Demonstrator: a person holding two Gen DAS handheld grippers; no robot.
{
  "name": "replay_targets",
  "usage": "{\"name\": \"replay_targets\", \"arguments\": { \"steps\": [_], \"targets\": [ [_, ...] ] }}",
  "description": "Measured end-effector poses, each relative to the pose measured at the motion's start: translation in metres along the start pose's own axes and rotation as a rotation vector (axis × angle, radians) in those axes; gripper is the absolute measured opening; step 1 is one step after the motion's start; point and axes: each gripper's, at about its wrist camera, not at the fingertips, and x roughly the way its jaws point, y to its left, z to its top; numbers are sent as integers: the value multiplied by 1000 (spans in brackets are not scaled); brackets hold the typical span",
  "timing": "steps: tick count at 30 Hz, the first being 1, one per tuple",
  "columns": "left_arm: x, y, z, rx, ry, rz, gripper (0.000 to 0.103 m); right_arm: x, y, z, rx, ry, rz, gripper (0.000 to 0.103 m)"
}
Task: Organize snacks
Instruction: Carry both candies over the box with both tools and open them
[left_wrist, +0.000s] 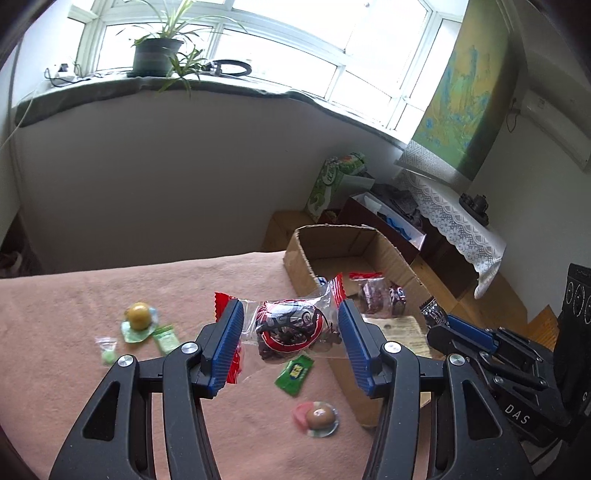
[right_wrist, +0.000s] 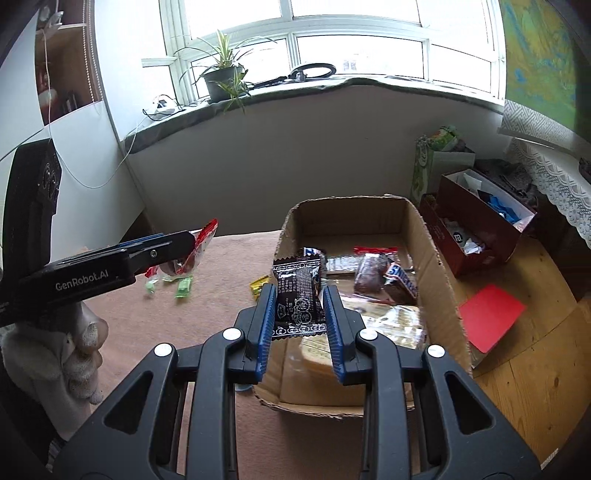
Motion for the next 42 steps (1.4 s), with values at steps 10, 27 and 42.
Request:
{"name": "replay_targets", "arguments": {
  "steps": [10, 27, 42],
  "targets": [
    [48, -37, 10, 5, 53, -27, 53, 1, -34, -12, 28, 24, -24, 27],
    [64, -63, 7, 39, 106, -54, 56, 2, -39, -23, 32, 26, -52, 68],
    [17, -24, 11, -24, 45, -32, 56, -16, -6, -26, 8, 4, -36, 69]
  ]
}}
